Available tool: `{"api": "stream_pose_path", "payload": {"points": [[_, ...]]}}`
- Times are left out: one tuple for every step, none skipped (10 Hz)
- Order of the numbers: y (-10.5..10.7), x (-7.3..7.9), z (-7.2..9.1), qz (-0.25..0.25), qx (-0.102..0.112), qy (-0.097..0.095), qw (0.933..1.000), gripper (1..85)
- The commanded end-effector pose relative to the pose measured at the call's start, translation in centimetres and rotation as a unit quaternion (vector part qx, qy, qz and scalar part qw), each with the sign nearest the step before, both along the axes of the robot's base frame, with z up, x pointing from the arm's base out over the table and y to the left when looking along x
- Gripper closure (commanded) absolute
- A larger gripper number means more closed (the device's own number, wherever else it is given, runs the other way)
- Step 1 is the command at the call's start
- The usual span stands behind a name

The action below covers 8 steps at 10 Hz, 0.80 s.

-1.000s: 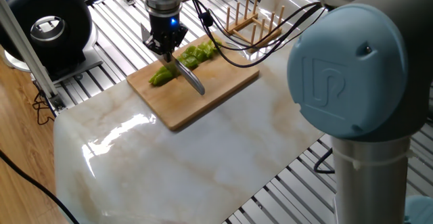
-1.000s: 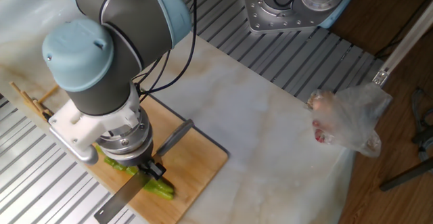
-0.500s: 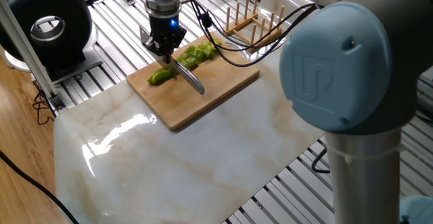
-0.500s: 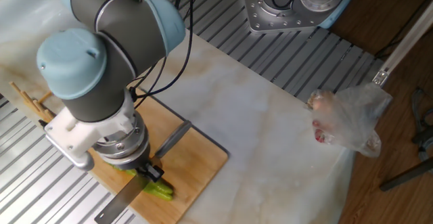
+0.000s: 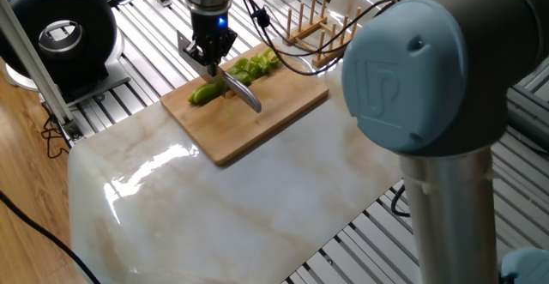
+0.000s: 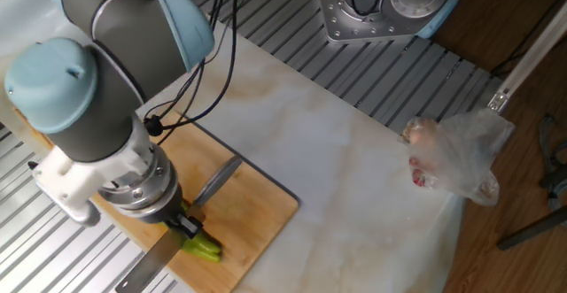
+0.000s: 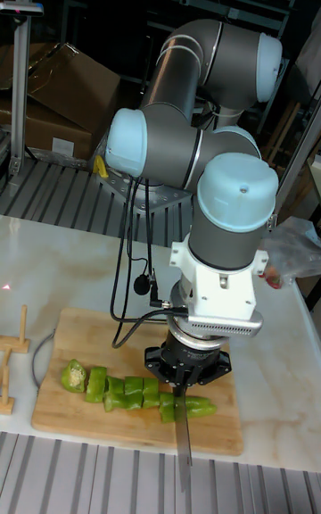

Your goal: Chop the chili peppers

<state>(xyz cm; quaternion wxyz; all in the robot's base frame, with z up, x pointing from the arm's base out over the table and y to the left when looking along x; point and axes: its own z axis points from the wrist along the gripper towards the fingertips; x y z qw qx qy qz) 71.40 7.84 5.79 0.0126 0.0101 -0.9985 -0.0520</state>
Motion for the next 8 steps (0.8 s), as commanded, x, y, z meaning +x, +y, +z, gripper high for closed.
{"api": "stream_pose_path", "payload": {"points": [[0.4,0.7,-2.0,-0.007,-0.005,-0.009,0.9999,84.3],[0.6,0.1,-1.4,0.003,0.008,0.009,0.9999,84.3],[0.8,-0.3,-0.3,0.009,0.03,0.027,0.9991,84.3],[0.3,0.0,-0.1,0.011,0.041,0.032,0.9986,84.3],[-0.5,0.3,-0.1,0.011,0.042,0.037,0.9984,84.3],[-1.2,0.3,0.2,0.011,0.038,0.041,0.9984,84.3],[-1.9,0.1,1.0,0.013,0.037,0.048,0.9981,84.3],[-2.8,-0.2,2.0,0.021,0.039,0.055,0.9975,84.3]]}}
